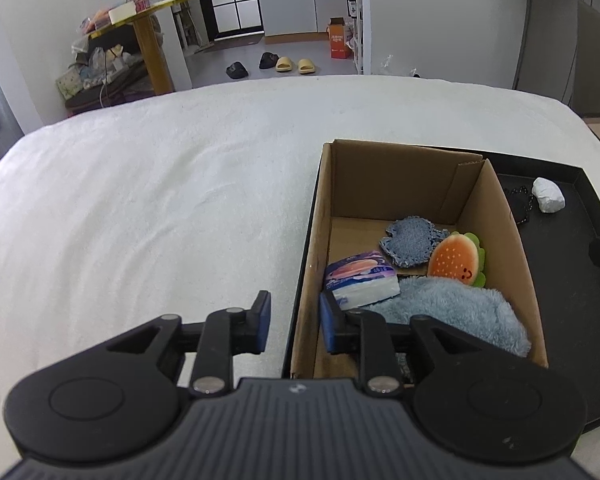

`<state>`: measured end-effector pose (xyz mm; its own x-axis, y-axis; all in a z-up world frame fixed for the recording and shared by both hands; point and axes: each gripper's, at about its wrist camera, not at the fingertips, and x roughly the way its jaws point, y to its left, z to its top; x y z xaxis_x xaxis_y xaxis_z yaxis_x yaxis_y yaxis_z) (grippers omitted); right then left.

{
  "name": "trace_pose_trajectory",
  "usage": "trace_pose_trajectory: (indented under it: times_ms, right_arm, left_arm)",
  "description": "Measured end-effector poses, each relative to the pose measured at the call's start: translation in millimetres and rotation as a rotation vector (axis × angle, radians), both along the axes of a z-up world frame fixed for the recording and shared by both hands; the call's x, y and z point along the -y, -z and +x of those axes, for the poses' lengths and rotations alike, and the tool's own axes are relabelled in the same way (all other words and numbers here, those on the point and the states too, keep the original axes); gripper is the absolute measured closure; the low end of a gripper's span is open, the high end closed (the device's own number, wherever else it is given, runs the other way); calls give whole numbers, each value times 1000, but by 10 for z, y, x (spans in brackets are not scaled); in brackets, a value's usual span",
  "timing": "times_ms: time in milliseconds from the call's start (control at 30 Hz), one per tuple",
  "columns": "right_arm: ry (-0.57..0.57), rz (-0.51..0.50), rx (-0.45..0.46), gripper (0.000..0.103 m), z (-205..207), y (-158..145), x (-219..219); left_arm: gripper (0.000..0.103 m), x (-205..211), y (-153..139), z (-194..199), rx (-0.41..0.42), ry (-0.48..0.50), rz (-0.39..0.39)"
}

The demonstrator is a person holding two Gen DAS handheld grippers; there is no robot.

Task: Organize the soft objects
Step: 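Move the right gripper down to the white crumpled paper ball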

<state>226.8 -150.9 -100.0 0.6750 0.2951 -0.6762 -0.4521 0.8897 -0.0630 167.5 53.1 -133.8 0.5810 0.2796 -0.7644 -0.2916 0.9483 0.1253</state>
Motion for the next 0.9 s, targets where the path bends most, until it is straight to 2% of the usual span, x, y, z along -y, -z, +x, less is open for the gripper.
trace_pose_trajectory:
  times_ms: [100, 167, 267, 433, 667, 900]
  right_arm:
    - [4, 14, -1, 22, 44, 34, 59]
    - [10, 26, -4, 22, 85, 70, 107]
    - [19, 41, -14, 22, 142, 143, 160]
    - [31, 41, -11, 22, 255, 229, 240]
    - [83, 86, -14, 22, 444, 308, 378]
    - [149, 93, -10, 22, 704, 445, 528]
  left_arm:
    - [68, 20, -7, 13, -8, -2, 27]
    - [58, 26, -13, 16, -5, -6, 36]
    - [52, 61, -16, 13, -2, -9, 62]
    - [50, 167, 2, 87, -25, 9, 118]
    - [39, 281, 25, 160, -26, -11, 183]
    - [37, 331, 30, 226, -37, -31, 229]
